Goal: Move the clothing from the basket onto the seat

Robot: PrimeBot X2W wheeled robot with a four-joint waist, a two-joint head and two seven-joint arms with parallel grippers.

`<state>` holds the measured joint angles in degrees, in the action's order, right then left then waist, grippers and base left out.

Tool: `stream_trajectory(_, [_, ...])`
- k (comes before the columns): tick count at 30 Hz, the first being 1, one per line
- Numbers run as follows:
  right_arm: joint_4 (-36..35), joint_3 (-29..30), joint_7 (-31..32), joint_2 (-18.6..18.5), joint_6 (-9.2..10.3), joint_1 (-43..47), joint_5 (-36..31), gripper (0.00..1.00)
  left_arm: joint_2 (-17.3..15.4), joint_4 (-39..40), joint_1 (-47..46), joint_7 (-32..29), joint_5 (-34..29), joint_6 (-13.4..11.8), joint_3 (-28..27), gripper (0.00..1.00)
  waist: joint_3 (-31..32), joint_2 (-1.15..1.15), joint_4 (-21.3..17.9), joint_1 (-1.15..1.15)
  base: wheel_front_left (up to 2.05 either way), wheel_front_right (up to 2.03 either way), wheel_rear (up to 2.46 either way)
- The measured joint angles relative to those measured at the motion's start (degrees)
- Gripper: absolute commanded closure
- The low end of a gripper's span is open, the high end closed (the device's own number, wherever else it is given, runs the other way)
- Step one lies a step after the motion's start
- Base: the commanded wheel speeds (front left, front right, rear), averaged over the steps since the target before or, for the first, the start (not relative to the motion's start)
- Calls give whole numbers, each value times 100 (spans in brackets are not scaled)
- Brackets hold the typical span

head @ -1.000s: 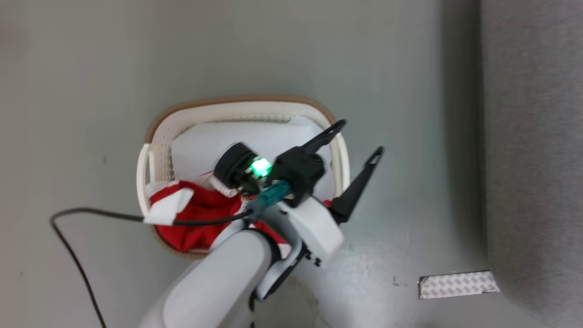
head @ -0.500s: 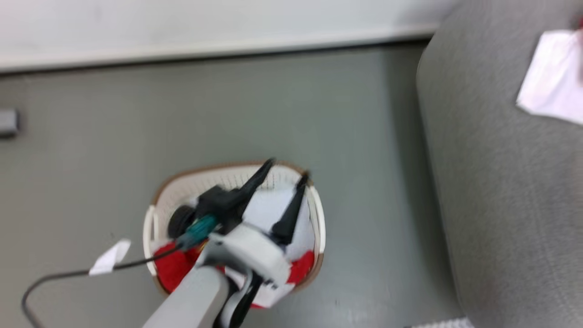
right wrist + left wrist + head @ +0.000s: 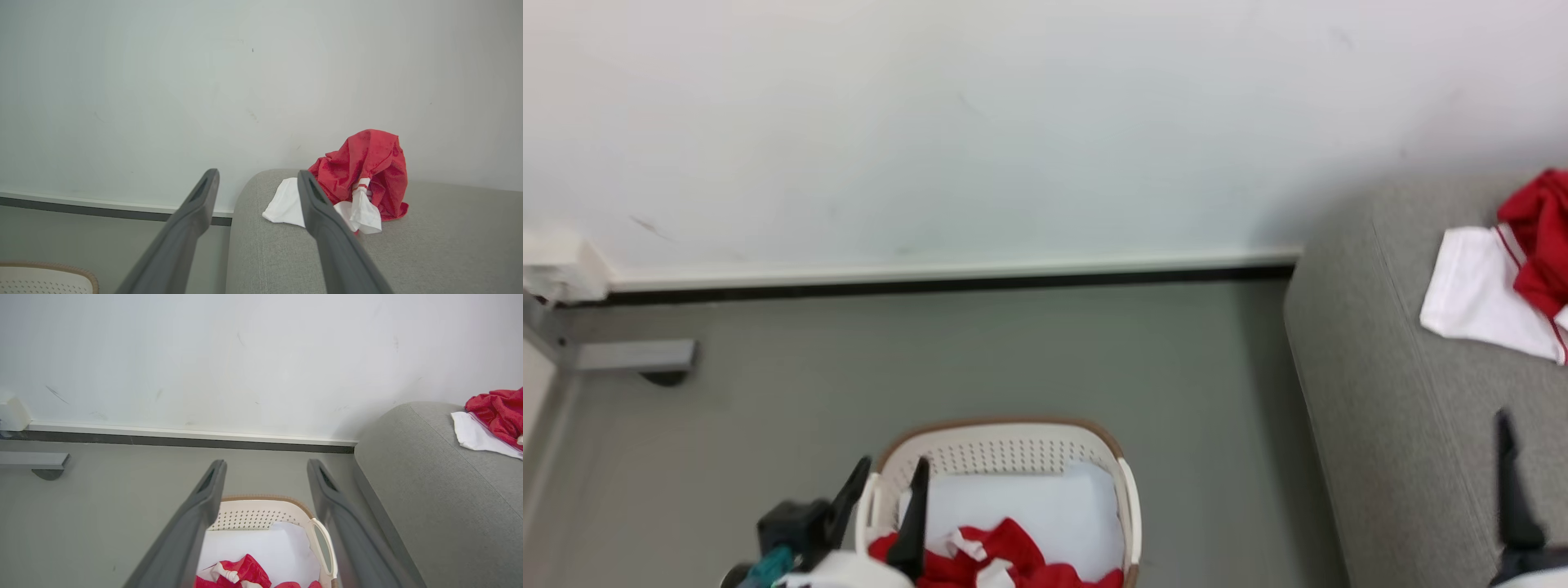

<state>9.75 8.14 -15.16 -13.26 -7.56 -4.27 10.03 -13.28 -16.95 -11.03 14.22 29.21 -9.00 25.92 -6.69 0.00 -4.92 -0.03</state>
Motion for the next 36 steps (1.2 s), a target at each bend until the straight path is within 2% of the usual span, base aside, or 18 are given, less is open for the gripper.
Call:
stream_trajectory(5, [-124,-138,1,580,0,614,-27,0,-97,-186,518,74,-59,10,-241,0,495,0,225,0,0,0,0])
stream_trajectory(9, [-56,-171,1,840,0,901,-144,0,-87,-8,771,87,-419,47,-567,0,747,0,387,1,0,0,0])
stream_trajectory(13, [30,-312,1,985,0,1066,-288,0,57,213,1169,87,-736,129,-958,0,909,0,444,1,0,0,0])
stream_trajectory(23, [44,-481,1,1026,1,1050,-238,0,468,438,1523,90,-1254,497,-1651,0,938,0,412,2,0,0,0])
stream_trajectory(36, [30,-586,1,1034,0,1022,-118,0,792,433,1502,91,-1715,820,-2025,0,850,0,321,2,0,0,0])
